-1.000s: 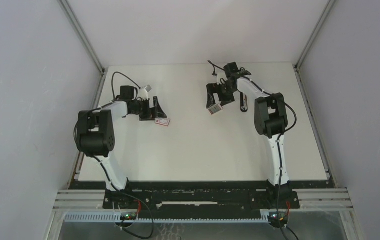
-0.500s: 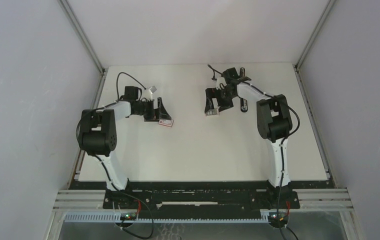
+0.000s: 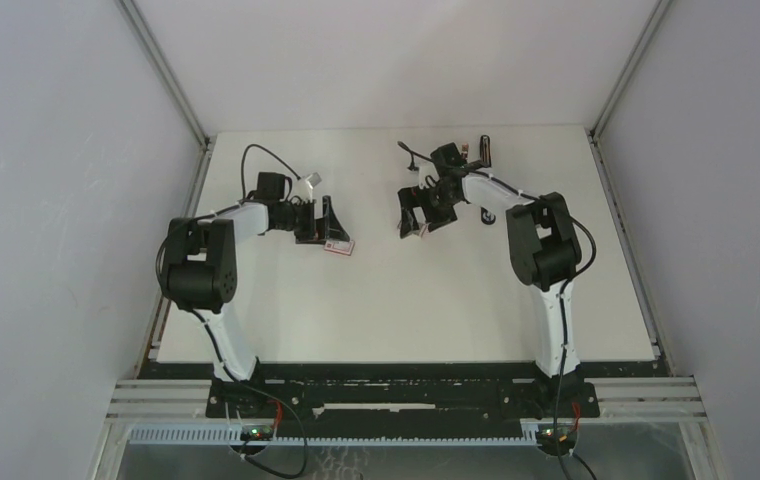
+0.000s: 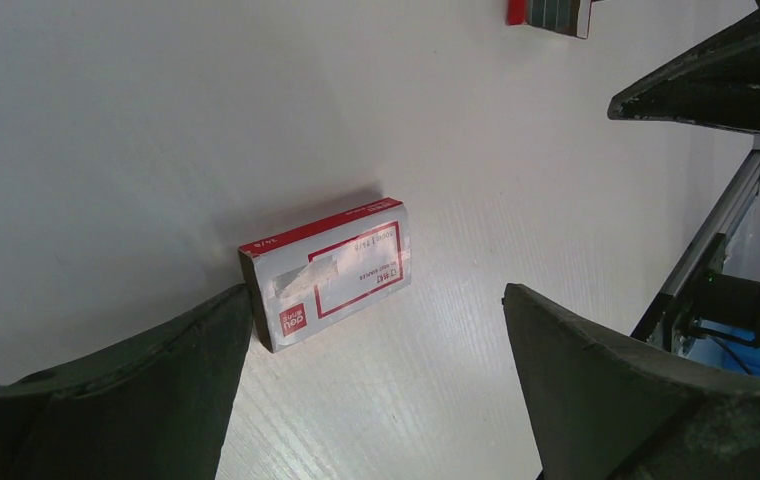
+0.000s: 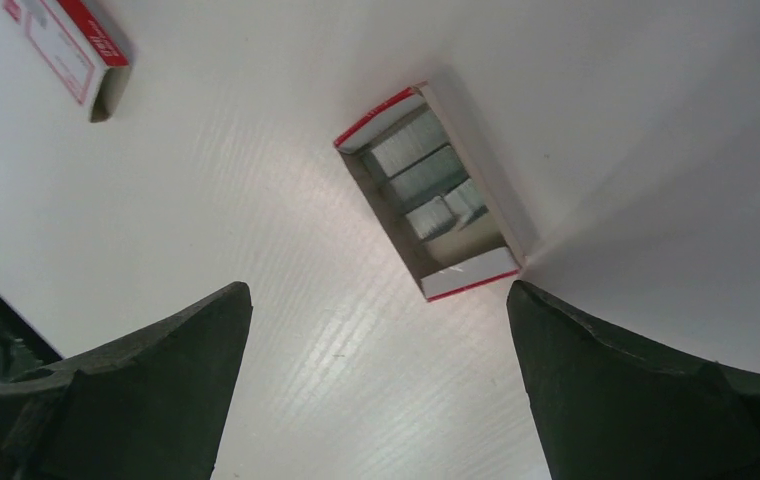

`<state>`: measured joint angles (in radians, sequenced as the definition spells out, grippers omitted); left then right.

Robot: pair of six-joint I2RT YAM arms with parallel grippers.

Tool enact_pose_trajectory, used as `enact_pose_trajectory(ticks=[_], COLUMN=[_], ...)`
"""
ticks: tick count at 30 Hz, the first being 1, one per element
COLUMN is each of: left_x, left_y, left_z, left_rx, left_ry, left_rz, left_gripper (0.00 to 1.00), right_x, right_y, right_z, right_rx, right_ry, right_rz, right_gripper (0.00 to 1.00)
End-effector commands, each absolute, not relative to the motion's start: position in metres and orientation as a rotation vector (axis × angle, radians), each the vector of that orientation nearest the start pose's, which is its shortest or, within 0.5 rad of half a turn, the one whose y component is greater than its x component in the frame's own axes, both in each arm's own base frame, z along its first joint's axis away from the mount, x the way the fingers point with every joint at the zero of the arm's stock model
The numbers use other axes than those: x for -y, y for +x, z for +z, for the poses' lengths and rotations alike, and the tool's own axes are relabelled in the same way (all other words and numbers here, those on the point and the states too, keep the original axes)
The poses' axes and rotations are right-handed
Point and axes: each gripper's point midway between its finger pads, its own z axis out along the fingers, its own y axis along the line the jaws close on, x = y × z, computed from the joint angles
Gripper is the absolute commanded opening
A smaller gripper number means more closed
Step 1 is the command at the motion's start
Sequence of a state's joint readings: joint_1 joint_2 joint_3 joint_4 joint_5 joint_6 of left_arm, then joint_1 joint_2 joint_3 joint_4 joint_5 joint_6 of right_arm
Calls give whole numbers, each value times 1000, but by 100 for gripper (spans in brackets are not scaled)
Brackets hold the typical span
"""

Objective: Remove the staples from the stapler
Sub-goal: Close the staple box at the center of the board.

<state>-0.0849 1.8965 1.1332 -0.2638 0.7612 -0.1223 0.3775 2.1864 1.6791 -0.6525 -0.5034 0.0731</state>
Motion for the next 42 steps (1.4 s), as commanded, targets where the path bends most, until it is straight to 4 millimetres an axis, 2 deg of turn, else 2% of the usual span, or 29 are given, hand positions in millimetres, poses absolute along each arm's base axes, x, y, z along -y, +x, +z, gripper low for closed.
enact_pose_trajectory(ticks=[1, 5, 8, 12, 17, 23, 30, 34, 42], left_x=[160, 161, 162, 163, 162, 163, 166, 171, 172], left_y=[382, 383, 383, 383, 382, 381, 378, 372, 374], left_z=[48, 47, 47, 48, 48, 48, 50, 48, 49], left_rx=[-2475, -2473, -2470, -2463, -2461, -2464, -2467, -2474, -2461], left_ry=[229, 228, 231, 236, 228, 206, 181, 189, 189], left_rz=[-1067, -1081, -1087, -1104, -1118, -1133, -1153, -1176, -1182], left_gripper=[100, 100, 100, 100, 100, 100, 100, 100, 100], right_x=[-230, -215, -210, -218, -233, -250, -256, -257, -261], right_y=[425, 437, 443, 443, 437, 440, 446, 448, 441], right_z=[81, 100, 105, 105, 95, 75, 56, 51, 45], right_rx=[-2532, -2393, -2296, -2172, -2088, -2084, -2138, -2147, -2148], right_ry=[-720, -925, -1080, -1261, -1439, -1488, -1503, -1507, -1538], right_rz=[609, 469, 407, 413, 382, 365, 316, 309, 341], right_gripper=[100, 100, 100, 98, 96, 98, 97, 95, 87])
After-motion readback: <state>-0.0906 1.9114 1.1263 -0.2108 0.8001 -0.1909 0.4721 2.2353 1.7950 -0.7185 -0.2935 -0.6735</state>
